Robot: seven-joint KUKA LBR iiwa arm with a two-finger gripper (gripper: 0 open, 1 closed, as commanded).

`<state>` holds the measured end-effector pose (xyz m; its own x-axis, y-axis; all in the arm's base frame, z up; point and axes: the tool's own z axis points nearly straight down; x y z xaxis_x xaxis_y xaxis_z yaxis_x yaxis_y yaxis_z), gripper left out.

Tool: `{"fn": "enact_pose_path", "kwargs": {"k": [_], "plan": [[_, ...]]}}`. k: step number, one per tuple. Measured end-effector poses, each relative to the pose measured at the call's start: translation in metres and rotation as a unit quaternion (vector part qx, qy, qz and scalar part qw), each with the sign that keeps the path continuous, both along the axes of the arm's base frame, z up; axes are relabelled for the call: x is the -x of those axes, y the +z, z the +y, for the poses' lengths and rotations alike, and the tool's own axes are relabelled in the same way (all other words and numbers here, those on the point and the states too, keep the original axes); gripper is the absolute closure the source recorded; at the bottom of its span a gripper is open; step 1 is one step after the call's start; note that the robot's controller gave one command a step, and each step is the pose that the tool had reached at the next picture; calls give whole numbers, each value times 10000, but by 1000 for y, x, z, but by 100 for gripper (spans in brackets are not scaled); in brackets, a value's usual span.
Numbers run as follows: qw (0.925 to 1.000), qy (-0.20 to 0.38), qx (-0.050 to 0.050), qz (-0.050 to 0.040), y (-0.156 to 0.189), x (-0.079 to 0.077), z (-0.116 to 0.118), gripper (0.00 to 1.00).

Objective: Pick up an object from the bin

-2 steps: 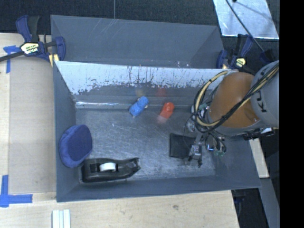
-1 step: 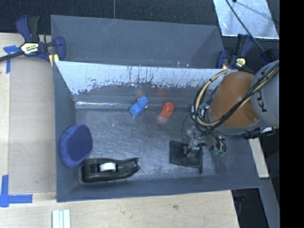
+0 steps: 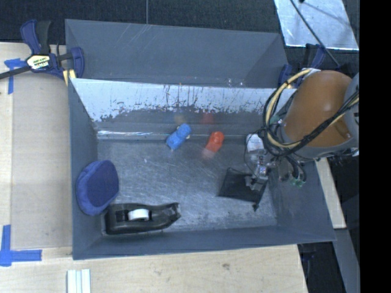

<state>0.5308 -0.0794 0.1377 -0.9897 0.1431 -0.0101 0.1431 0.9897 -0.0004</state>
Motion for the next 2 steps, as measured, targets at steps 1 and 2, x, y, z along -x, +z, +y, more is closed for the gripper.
{"fn": "enact_pose_path", "kwargs": {"k": [1,2], "plan": [[10000,9,-3,17,12,-1,0,100],[10000,15,-3,10,43,-3,-1,100]]}}
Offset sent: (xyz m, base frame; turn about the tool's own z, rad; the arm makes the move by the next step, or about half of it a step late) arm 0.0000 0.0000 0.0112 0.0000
